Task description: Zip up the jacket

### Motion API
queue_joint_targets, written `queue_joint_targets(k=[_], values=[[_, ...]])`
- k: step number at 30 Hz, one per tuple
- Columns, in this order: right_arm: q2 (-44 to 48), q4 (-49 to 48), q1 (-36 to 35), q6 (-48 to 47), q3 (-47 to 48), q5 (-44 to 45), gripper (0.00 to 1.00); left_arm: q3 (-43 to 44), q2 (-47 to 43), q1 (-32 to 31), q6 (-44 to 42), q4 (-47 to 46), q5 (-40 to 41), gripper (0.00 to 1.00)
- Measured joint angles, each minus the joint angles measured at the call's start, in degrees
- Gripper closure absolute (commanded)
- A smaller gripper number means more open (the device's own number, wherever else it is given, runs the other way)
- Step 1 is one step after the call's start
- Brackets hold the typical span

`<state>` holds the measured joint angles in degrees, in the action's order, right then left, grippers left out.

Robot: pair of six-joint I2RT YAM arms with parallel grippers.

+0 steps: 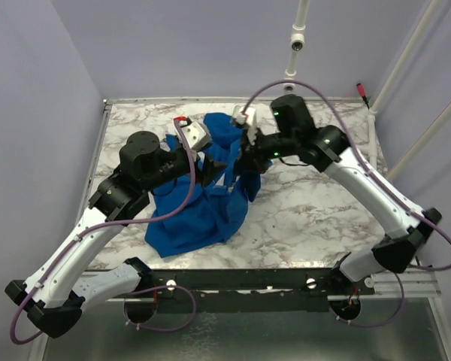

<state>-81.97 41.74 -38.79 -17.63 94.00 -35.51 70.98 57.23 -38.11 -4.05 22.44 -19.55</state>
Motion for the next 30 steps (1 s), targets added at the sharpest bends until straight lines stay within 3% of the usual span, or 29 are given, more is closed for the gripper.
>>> queue_joint_targets(k=[6, 12, 20, 24, 30], values=[[-14.2, 15.5, -10.4, 9.2, 7.6, 12.0, 0.99, -5.6, -6.3, 0.1, -6.1, -0.4, 3.3, 0.28], [-19.6, 24.5, -12.7, 15.2, 15.8, 19.8, 0.99, -14.6, -11.9, 0.1, -7.9, -0.5, 5.5, 0.28], [-21.0, 26.4, -14.5, 21.5, 21.2, 22.6, 0.99, -28.9, -15.6, 0.1, -7.8, -3.1, 9.8, 0.21], [-23.6, 26.7, -15.0, 22.5, 21.2, 22.6, 0.99, -28.8, -14.9, 0.1, -8.0, -5.7, 10.1, 0.20], [-25.4, 26.6, -15.1, 23.2, 21.2, 21.7, 0.99, -27.4, -12.9, 0.1, -9.3, -9.7, 10.0, 0.29]])
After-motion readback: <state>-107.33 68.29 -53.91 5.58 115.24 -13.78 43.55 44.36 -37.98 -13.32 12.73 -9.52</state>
